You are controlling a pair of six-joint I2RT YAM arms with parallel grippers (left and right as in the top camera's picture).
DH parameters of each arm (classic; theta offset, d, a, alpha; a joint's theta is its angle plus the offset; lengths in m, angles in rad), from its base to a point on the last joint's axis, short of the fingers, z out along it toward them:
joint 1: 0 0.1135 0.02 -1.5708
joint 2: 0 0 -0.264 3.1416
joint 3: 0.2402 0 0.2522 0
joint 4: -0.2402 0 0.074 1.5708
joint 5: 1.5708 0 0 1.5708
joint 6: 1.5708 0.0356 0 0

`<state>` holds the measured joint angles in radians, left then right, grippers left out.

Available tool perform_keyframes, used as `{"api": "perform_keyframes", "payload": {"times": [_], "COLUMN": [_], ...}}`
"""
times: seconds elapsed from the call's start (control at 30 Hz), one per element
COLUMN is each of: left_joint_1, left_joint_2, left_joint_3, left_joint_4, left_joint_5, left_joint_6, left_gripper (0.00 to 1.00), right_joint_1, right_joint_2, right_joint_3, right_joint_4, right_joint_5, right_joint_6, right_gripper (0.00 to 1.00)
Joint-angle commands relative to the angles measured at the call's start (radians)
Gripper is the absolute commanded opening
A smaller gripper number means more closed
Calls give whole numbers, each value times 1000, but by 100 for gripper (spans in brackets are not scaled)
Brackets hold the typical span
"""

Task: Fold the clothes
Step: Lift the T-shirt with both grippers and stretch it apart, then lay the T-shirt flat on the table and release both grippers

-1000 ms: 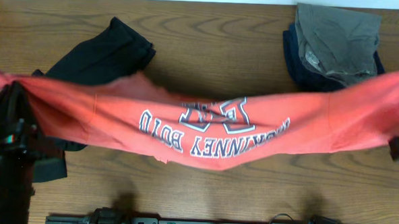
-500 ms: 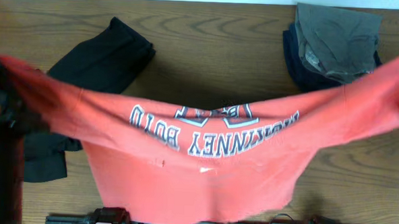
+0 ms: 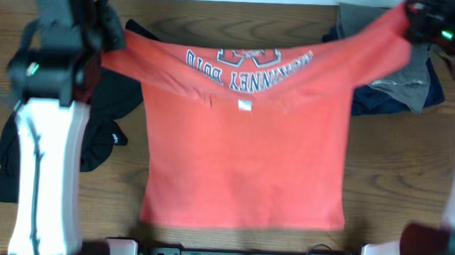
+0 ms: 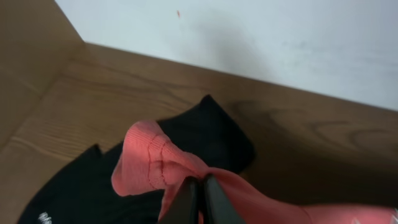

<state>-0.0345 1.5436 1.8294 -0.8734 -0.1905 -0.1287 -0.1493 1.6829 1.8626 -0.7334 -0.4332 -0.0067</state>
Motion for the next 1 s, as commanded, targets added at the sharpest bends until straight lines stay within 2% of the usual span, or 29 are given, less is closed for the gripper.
{"api": "perform_keyframes", "payload": {"times": [0.0, 0.2, 0.33, 0.83, 0.87, 0.93, 0.97], "left_joint_1": [2, 3, 3, 21, 21, 21, 21], "left_joint_2": [90, 267, 343, 388, 388, 388, 388], "left_joint_3": [6, 6, 6, 6, 6, 6, 6], "left_joint_4": [42, 122, 144, 144, 142, 140, 138], "left_joint_5": [-20, -21, -21, -20, -20, -20, -20], "left_joint_6": [16, 17, 16, 17, 17, 17, 17], "left_gripper": [6, 6, 6, 6, 6, 6, 6], "right_joint_1": [80, 170, 206, 221, 220, 220, 220], "right_joint_2": [117, 345, 432, 468, 468, 468, 468], "right_joint_3": [2, 2, 2, 3, 3, 3, 3], "right_joint_4": [72, 264, 356, 472, 484, 510, 518], "right_joint_5": [19, 79, 126, 175, 175, 175, 175], "right_joint_6": [-16, 3, 3, 14, 14, 14, 14], "right_gripper": [1, 1, 1, 1, 16, 61, 73]}}
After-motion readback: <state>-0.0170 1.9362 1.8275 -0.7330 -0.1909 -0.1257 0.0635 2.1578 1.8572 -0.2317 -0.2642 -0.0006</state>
